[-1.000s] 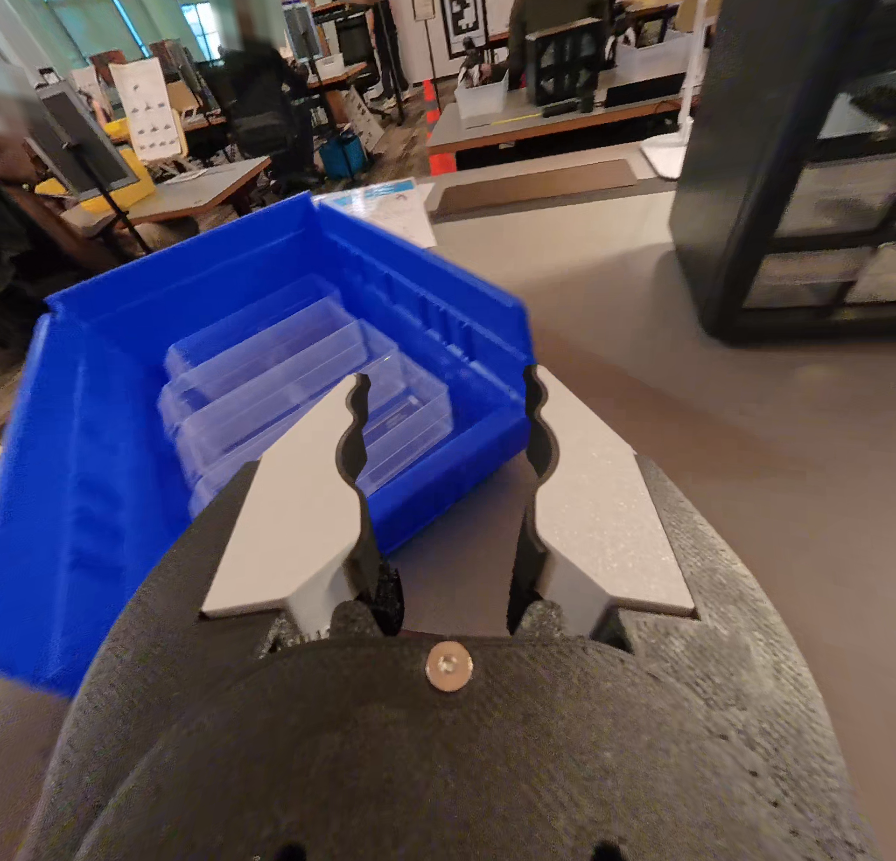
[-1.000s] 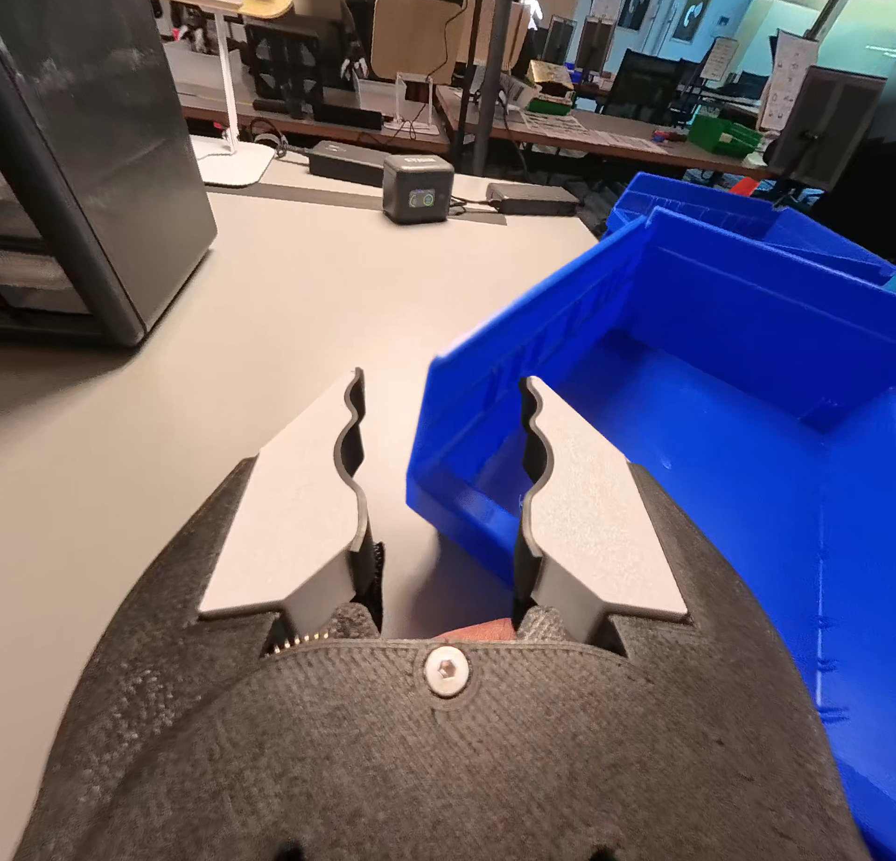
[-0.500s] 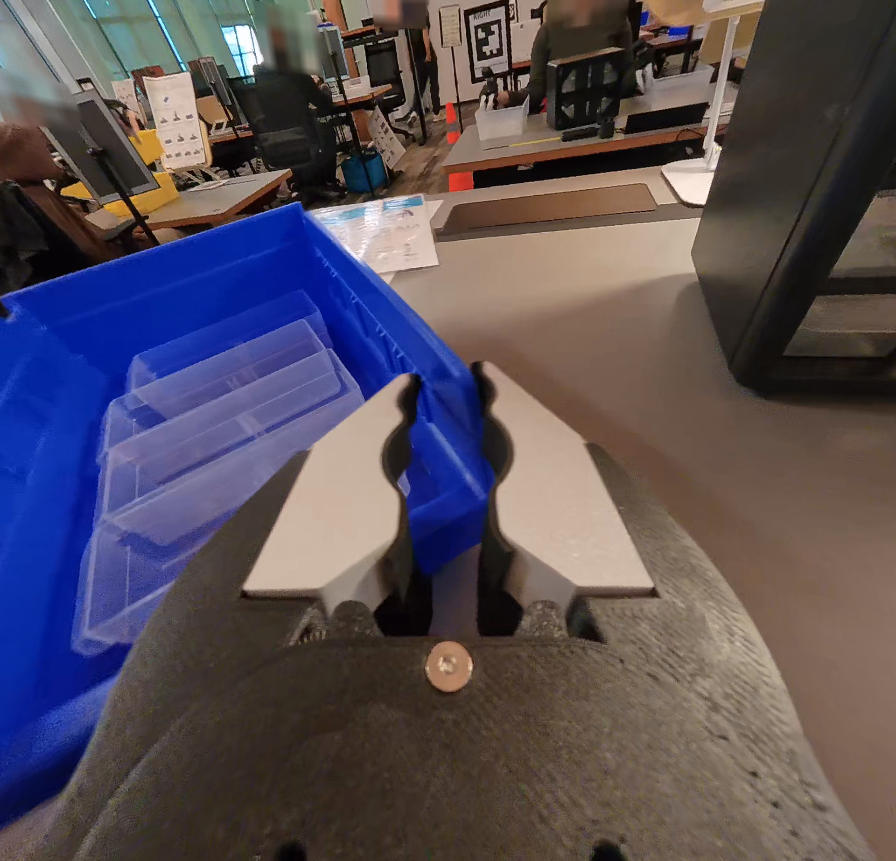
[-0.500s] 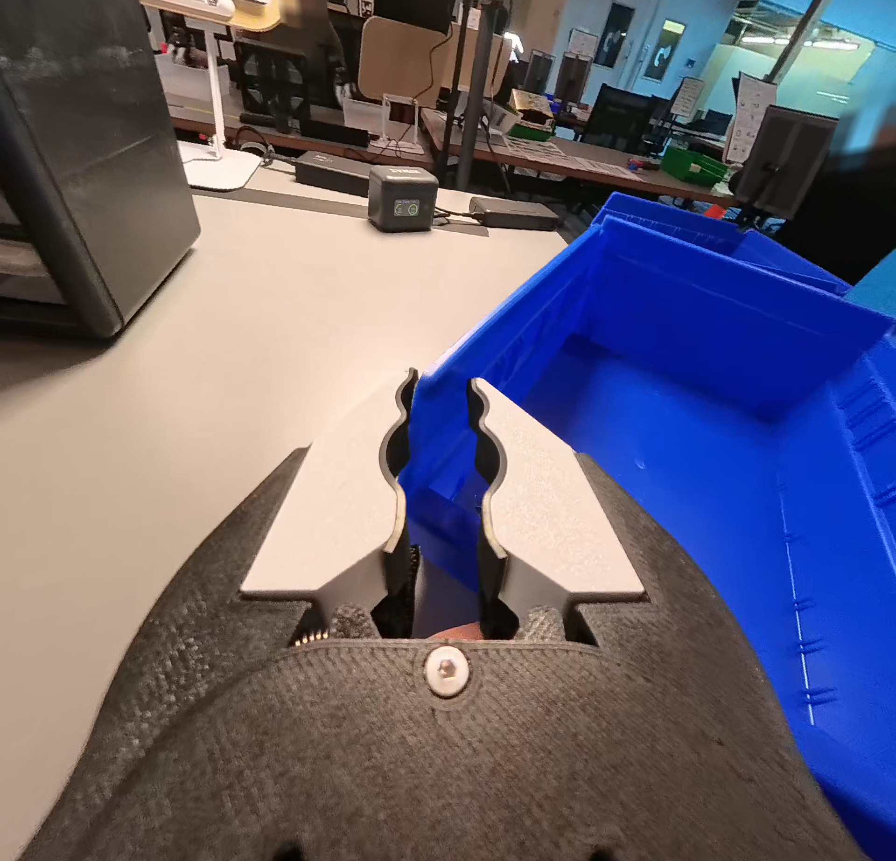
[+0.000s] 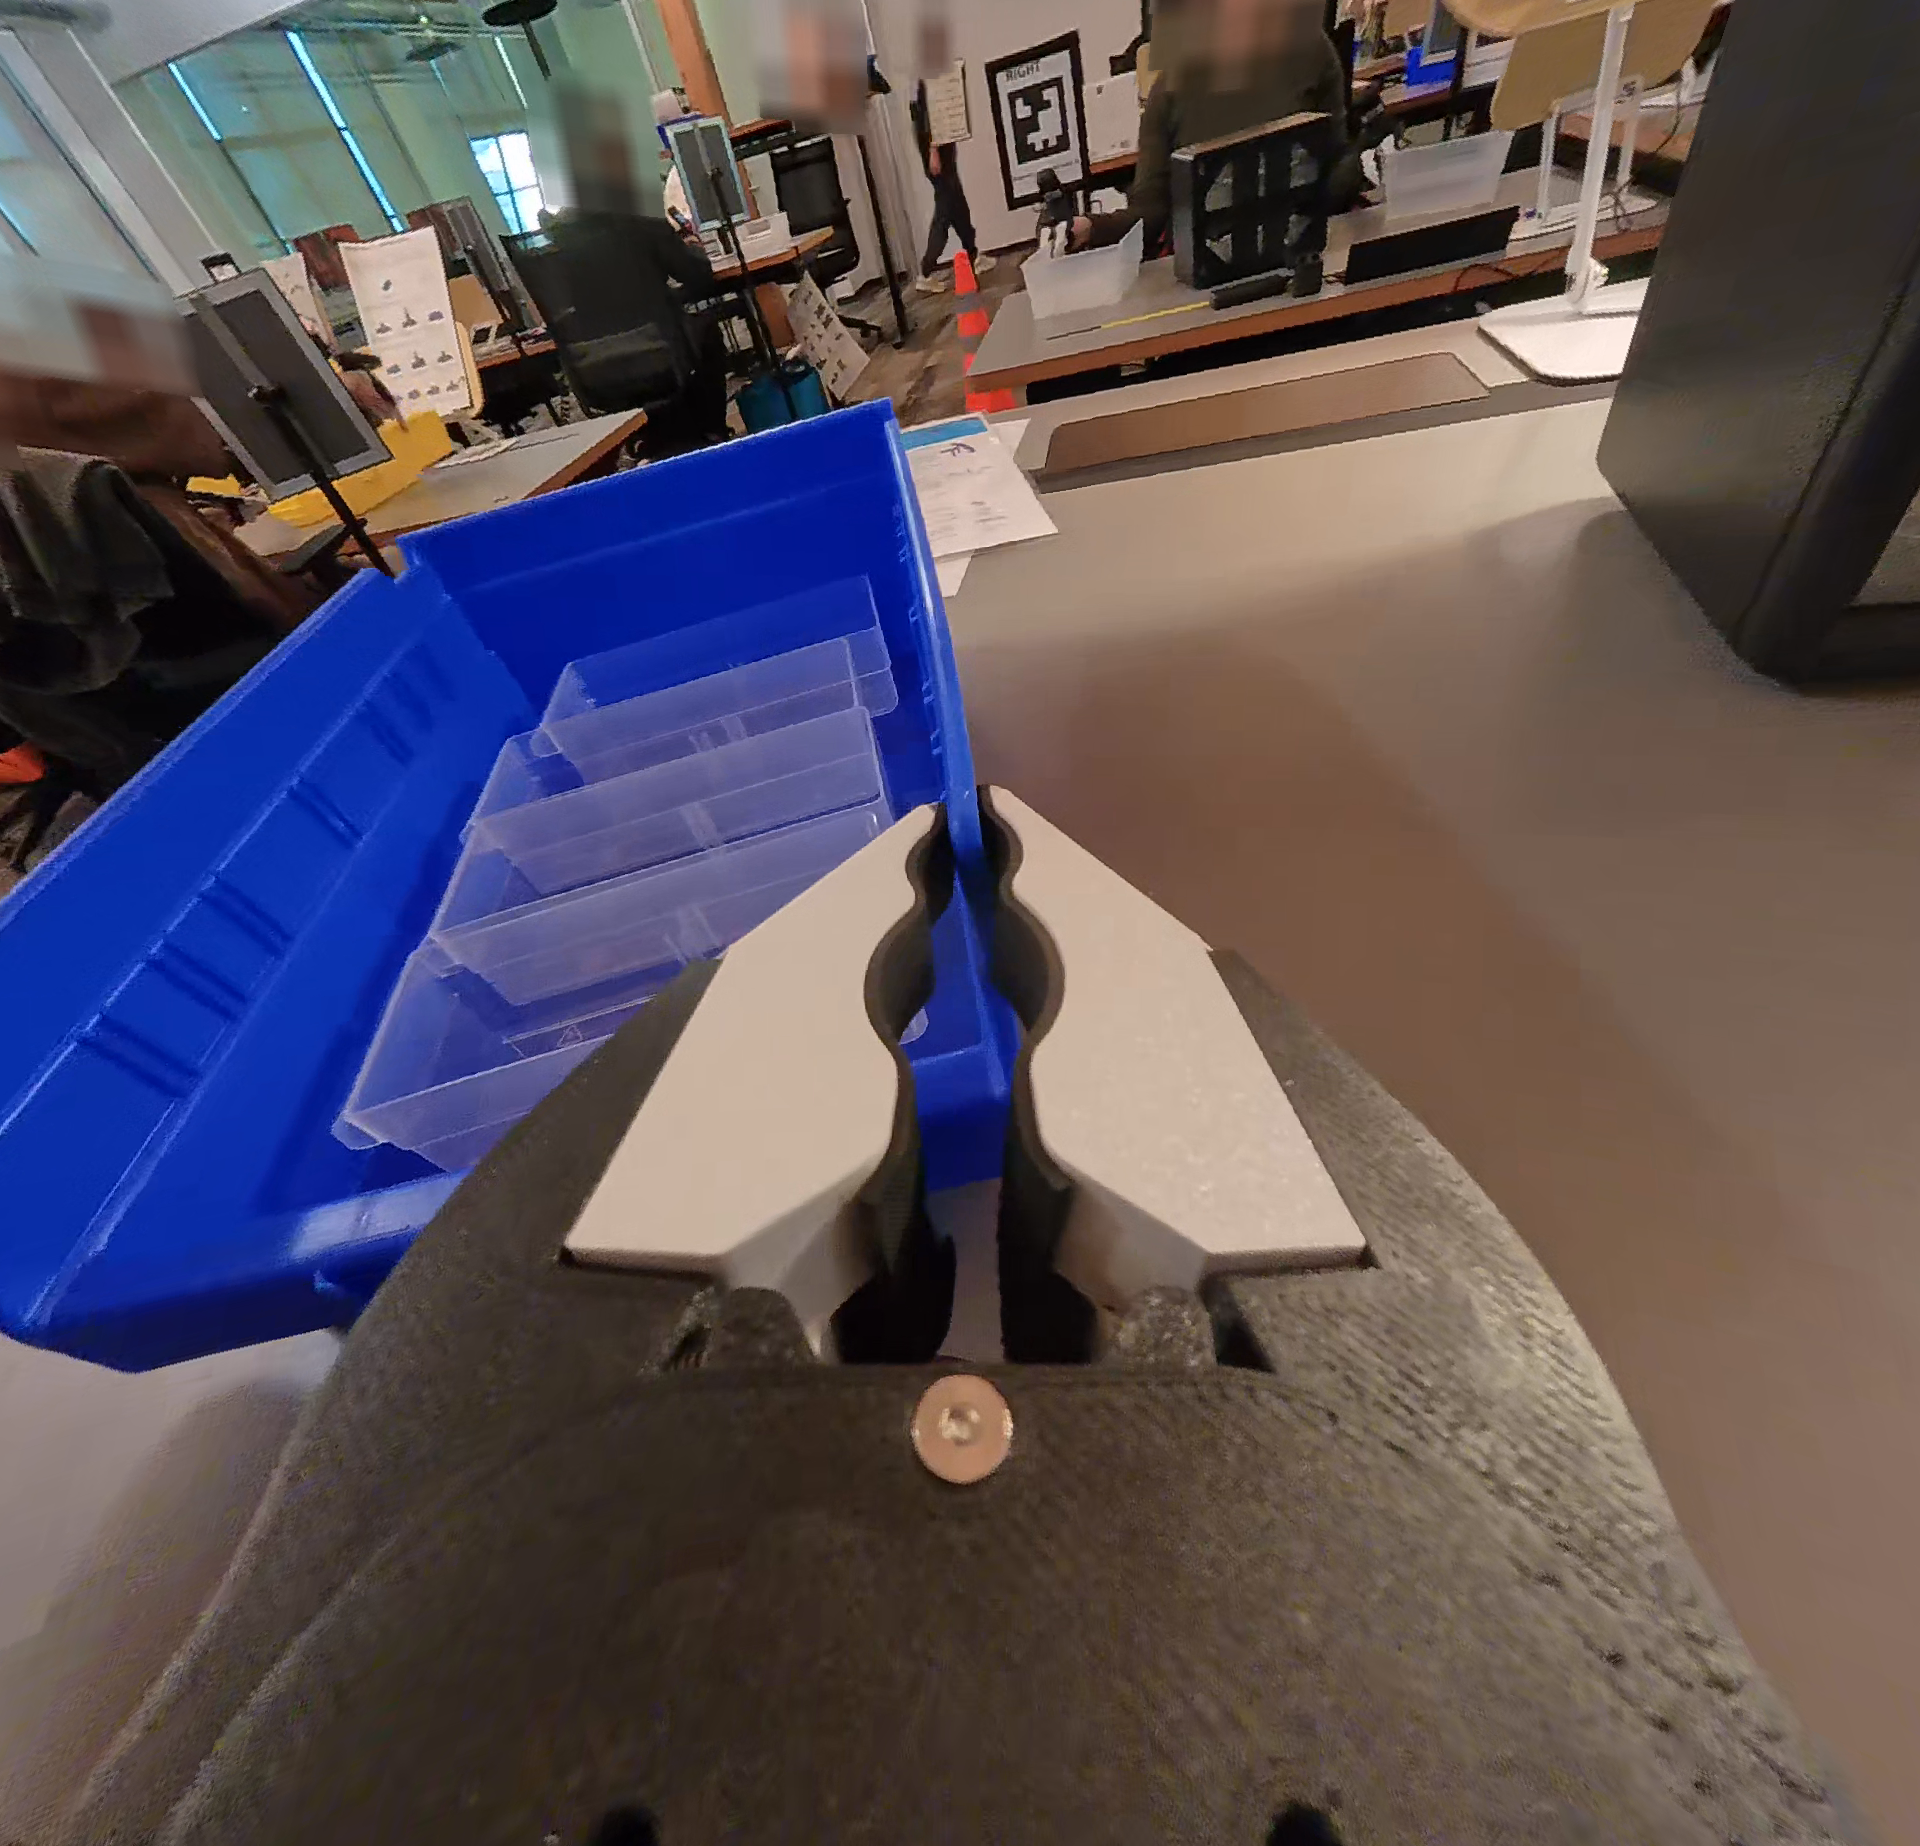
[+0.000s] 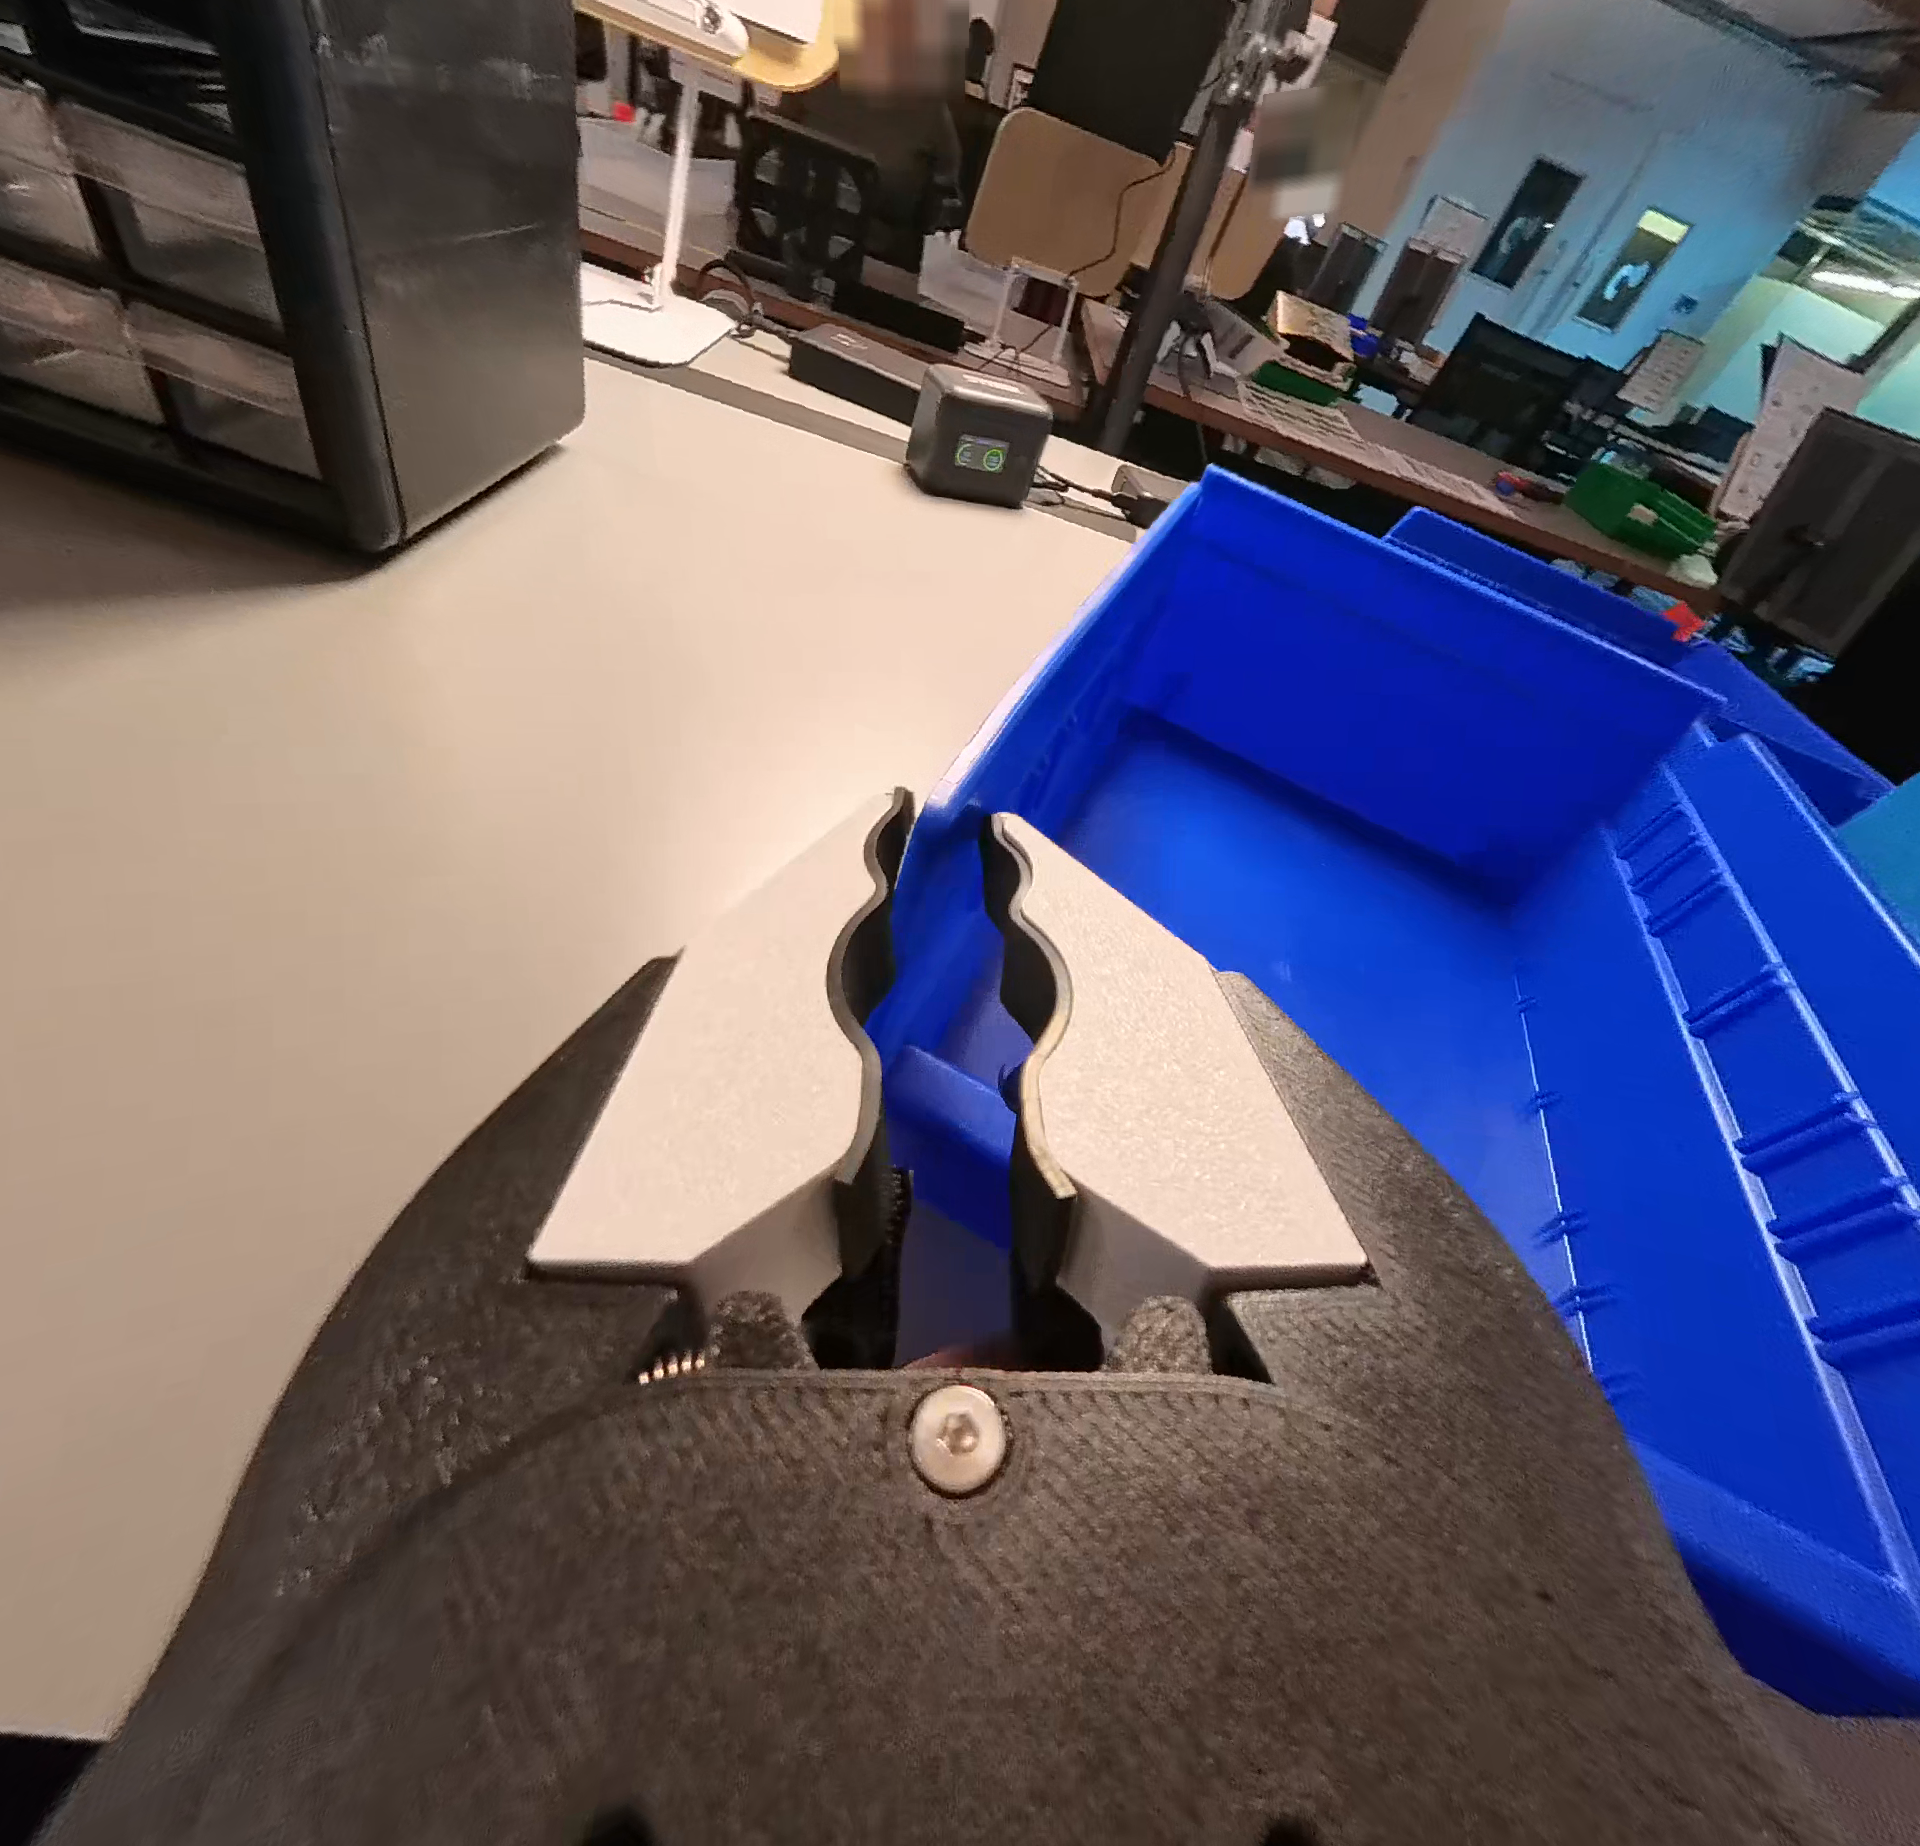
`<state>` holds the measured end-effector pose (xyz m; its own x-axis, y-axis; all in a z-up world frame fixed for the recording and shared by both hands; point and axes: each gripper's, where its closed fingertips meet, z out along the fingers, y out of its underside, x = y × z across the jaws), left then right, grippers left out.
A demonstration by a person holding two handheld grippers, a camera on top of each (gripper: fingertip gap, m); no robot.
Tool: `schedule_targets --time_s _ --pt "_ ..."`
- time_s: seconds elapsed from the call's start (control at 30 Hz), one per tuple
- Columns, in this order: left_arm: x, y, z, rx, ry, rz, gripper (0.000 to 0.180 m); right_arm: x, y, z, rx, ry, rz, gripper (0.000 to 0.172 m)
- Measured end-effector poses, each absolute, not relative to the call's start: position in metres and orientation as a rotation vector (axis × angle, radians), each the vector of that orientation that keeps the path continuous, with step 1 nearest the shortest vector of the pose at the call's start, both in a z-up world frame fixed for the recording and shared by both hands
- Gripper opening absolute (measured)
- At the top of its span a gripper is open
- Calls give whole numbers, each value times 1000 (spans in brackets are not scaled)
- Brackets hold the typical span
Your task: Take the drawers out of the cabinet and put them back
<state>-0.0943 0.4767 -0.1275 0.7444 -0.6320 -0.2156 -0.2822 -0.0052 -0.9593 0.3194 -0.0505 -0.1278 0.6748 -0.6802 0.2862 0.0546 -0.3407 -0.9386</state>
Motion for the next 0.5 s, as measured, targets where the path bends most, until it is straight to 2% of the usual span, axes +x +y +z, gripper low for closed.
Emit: schedule_targets --time_s 0.5 --pt "-98 540 -131 -1614 877 -455 1 372 -70 -130 -1795 489 -655 11"
